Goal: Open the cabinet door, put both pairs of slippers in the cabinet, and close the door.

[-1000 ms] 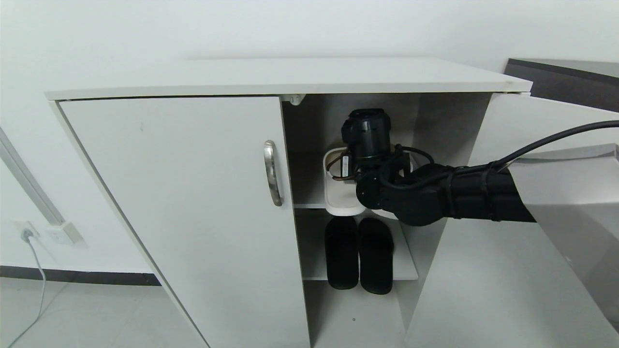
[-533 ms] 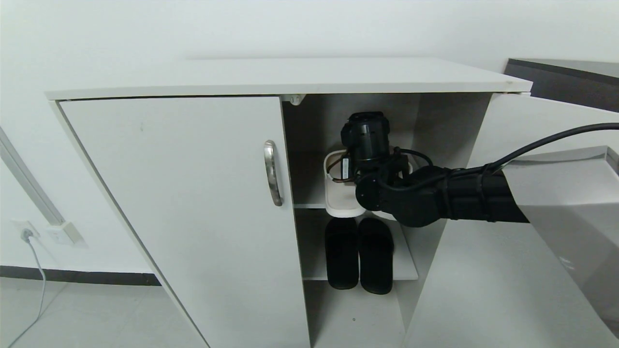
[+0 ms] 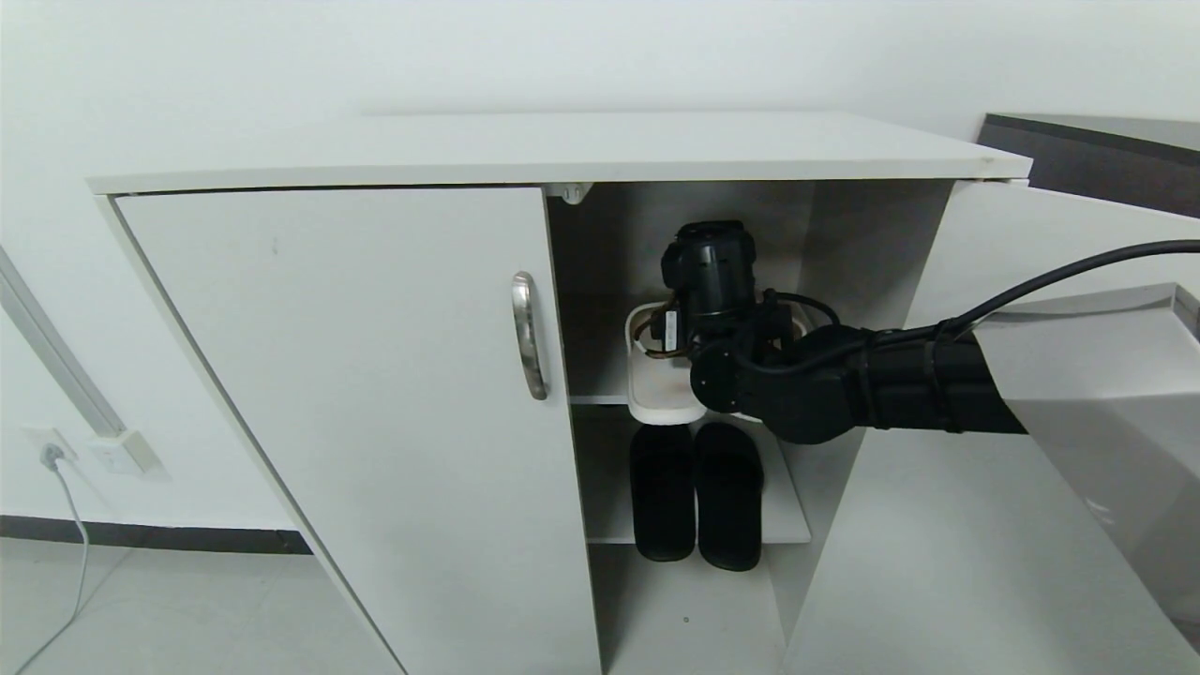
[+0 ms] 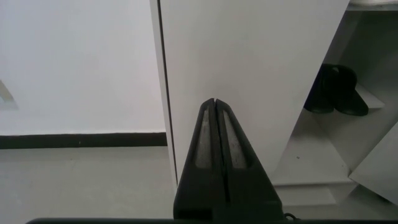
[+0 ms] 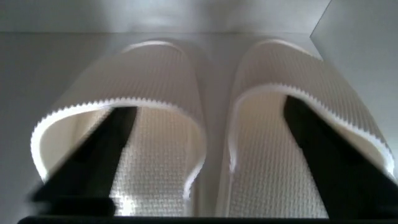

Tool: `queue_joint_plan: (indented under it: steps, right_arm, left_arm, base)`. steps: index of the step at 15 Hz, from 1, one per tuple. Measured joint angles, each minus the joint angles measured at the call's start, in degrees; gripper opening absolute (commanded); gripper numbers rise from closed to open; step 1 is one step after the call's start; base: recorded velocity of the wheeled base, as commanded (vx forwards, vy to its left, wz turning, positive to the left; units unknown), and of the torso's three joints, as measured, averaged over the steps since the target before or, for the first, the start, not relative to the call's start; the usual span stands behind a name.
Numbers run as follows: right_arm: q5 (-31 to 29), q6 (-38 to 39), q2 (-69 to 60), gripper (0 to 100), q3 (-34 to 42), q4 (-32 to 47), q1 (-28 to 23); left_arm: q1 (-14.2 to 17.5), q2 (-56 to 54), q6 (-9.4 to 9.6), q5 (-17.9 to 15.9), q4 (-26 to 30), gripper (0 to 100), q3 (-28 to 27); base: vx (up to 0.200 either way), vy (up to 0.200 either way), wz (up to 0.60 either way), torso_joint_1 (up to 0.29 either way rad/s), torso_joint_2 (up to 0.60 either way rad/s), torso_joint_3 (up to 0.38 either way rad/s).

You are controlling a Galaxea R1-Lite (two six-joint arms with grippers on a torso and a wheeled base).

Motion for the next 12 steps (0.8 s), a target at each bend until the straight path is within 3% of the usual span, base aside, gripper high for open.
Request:
queue_joint_plan:
  steps: [5, 12]
  right_arm:
    - [-0.30, 0.40, -5.95, 100, 10.64, -2.21, 2.23]
    - [-0.05, 0.32, -20.33, 100, 34.18, -12.89, 8.68]
  left_arm:
    - [0.00, 0.00, -0.01, 0.00, 0.00, 0, 0.00]
    - [0.00, 0.00, 0.00, 0.00, 0.00, 0, 0.00]
  base:
    - [0.000, 0.000, 0.00, 0.000, 0.00, 0.000]
    - [0.000, 0.000, 0.00, 0.000, 0.00, 0.000]
